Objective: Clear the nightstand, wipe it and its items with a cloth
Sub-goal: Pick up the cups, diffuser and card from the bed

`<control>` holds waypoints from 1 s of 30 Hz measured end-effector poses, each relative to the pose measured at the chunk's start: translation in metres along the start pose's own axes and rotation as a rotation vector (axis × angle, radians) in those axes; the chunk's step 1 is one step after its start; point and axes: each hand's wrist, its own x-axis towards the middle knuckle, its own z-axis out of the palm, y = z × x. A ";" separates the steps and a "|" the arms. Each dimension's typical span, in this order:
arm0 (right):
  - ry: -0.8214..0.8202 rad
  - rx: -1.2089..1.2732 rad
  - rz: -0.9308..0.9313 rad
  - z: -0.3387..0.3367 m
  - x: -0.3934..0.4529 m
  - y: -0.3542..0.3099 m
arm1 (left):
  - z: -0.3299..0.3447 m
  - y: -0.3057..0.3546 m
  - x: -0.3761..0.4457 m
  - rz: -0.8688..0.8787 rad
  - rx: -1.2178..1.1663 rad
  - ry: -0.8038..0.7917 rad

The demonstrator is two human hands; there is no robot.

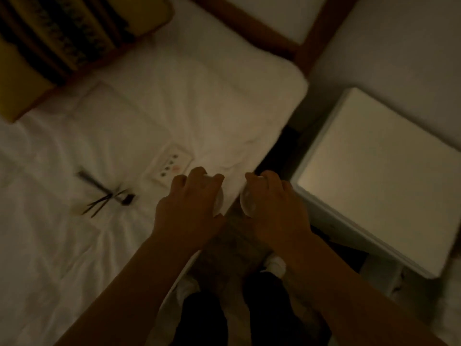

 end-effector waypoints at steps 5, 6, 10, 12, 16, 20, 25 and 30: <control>0.098 0.051 0.195 -0.039 -0.005 0.119 | 0.013 0.108 0.079 0.115 0.011 -0.005; 0.104 0.059 0.216 -0.043 -0.005 0.140 | 0.017 0.128 0.094 0.130 -0.006 -0.006; 0.136 0.097 0.305 -0.049 -0.004 0.210 | 0.043 0.196 0.141 0.218 -0.008 -0.045; 0.153 0.115 0.357 -0.050 -0.006 0.243 | 0.057 0.228 0.163 0.275 -0.023 -0.070; 0.180 0.145 0.450 -0.050 -0.003 0.290 | 0.074 0.265 0.197 0.355 0.032 -0.091; 0.210 0.186 0.508 -0.052 0.011 0.317 | 0.086 0.281 0.229 0.401 0.083 -0.129; 0.241 0.218 0.549 -0.055 0.042 0.332 | 0.095 0.286 0.268 0.458 0.123 -0.123; 0.288 0.224 0.595 -0.055 0.068 0.341 | 0.106 0.286 0.297 0.500 0.147 -0.128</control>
